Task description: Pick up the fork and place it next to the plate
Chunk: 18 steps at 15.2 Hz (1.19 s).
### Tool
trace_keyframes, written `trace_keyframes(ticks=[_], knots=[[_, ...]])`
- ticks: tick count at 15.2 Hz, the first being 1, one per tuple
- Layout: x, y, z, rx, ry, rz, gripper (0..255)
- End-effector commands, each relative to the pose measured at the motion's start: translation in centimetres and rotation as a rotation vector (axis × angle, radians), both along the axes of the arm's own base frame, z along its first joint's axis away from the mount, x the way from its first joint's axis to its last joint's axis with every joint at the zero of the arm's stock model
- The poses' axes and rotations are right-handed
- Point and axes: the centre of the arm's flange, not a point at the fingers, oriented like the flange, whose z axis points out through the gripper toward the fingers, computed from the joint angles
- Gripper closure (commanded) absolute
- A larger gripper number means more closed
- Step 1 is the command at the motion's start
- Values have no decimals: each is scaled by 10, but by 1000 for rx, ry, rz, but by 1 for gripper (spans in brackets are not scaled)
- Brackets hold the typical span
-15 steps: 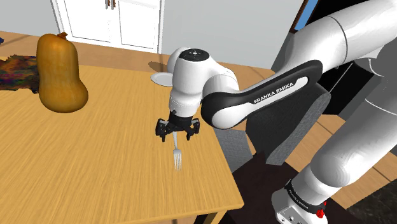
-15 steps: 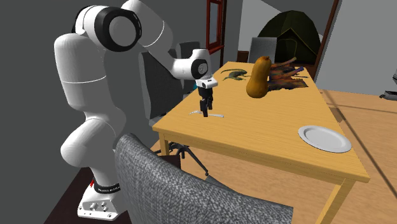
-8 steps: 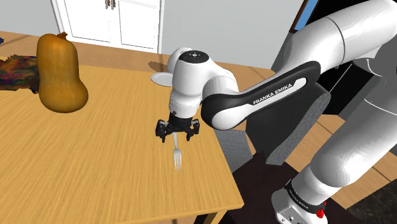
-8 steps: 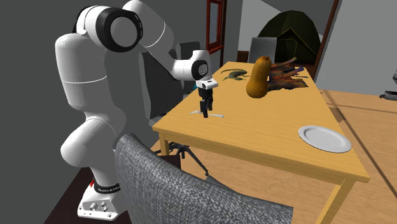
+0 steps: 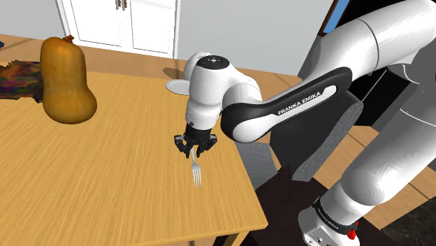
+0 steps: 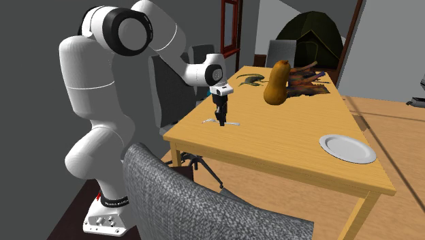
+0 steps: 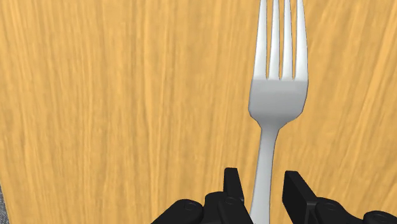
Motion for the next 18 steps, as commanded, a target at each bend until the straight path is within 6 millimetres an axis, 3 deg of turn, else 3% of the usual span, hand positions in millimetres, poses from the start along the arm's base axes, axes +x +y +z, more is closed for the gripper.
trace_keyframes(ticks=[1,18], knots=[[0,0,0,0,0,0,255],[0,0,84,0,0,0,255]])
